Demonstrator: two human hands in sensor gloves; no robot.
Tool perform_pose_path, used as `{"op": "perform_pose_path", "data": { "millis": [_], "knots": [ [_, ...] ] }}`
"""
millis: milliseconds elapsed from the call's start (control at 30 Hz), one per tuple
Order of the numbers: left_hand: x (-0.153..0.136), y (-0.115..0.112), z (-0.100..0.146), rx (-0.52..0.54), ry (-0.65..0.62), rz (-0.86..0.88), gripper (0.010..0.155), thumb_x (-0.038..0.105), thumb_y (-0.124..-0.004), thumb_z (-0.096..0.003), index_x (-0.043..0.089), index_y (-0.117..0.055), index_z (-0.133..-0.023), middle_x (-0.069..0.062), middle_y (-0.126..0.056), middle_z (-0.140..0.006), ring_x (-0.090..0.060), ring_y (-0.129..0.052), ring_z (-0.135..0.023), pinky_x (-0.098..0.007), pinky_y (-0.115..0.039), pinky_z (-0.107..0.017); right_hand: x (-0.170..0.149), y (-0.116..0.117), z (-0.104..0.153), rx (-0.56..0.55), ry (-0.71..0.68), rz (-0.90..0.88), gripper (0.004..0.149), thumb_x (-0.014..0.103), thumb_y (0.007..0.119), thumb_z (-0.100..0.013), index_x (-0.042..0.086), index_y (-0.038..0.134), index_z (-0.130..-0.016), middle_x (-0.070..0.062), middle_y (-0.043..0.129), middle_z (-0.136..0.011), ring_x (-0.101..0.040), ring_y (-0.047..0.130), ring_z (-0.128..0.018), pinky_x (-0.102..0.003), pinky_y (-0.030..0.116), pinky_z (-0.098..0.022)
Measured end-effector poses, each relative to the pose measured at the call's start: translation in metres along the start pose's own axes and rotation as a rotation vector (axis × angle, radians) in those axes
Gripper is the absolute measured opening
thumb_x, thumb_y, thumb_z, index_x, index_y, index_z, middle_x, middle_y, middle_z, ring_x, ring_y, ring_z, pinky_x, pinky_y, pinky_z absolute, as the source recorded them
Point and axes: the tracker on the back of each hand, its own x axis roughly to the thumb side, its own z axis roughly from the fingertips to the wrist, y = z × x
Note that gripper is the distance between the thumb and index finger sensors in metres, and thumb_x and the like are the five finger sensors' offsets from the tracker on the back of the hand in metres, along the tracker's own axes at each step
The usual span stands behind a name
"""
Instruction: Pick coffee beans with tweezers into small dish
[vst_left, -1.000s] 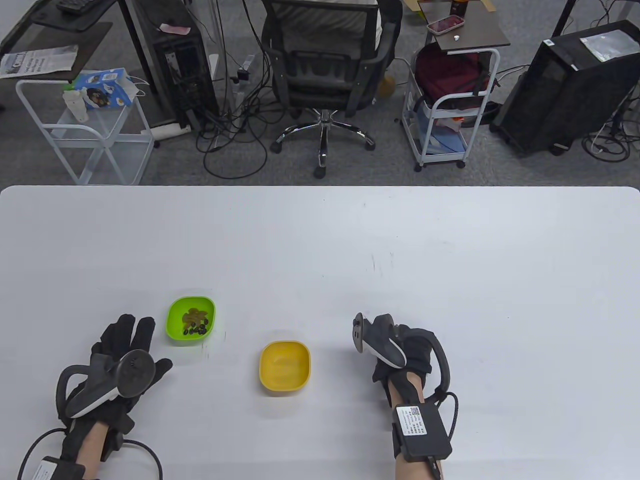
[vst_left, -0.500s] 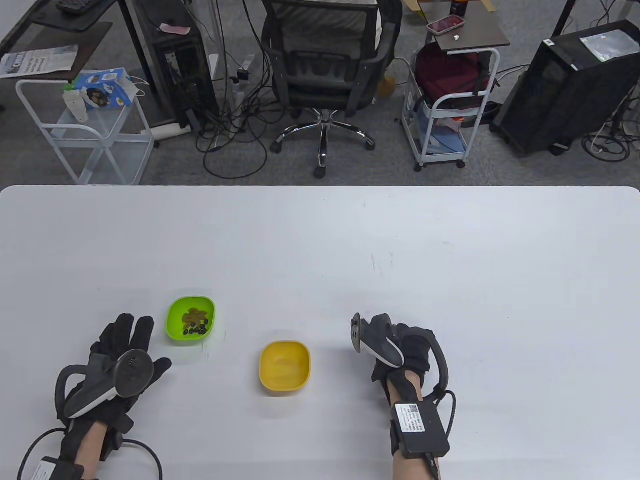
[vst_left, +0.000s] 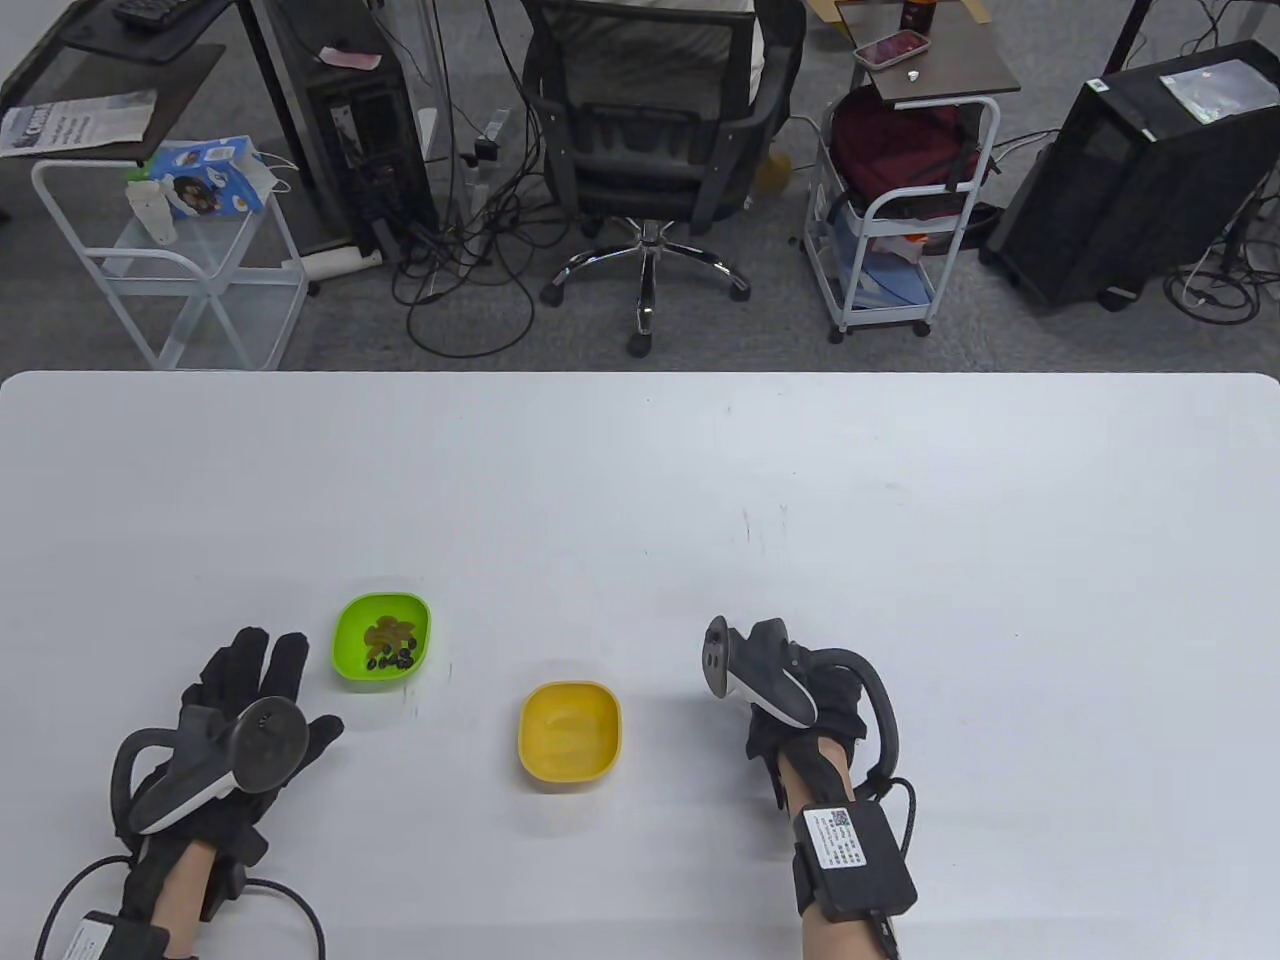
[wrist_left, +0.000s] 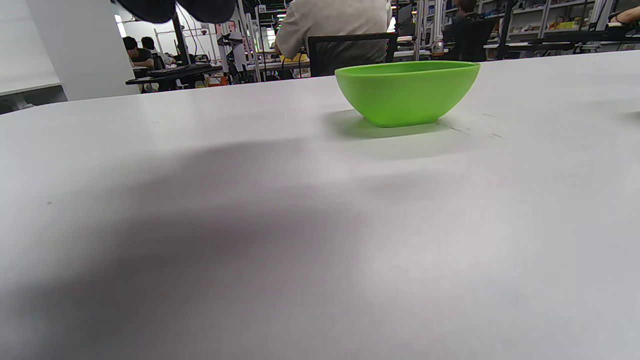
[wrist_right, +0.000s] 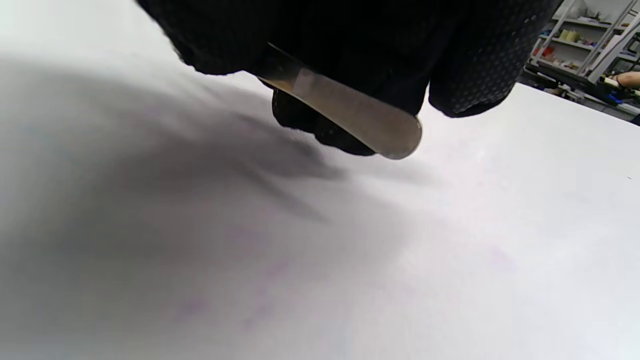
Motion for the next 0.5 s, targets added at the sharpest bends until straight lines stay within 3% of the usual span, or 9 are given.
{"op": "perform_pose_path", "data": {
  "millis": [300, 500],
  "knots": [
    [0.001, 0.000, 0.000, -0.011, 0.002, -0.005, 0.090, 0.058, -0.049, -0.0547, 0.004, -0.023, -0.122, -0.039, -0.027, -0.125, -0.063, -0.049, -0.112, -0.073, -0.053, -0.076, 0.007, -0.021, 0.026, -0.099, -0.136, -0.059, 0.049, 0.037, 0.069, -0.045, 0.017, 0.063, -0.090, 0.000, 0.096, -0.079, -0.019, 0.107, -0.060, -0.052, 0.082, -0.063],
    [0.000, -0.001, 0.001, -0.016, 0.007, -0.006, 0.090, 0.058, -0.049, -0.0548, 0.004, -0.023, -0.122, -0.039, -0.027, -0.125, -0.063, -0.049, -0.112, -0.073, -0.053, -0.076, 0.015, -0.023, 0.045, -0.135, -0.239, -0.111, 0.050, 0.036, 0.066, -0.047, 0.015, 0.057, -0.092, -0.001, 0.091, -0.080, -0.021, 0.101, -0.062, -0.055, 0.077, -0.066]
  ]
}}
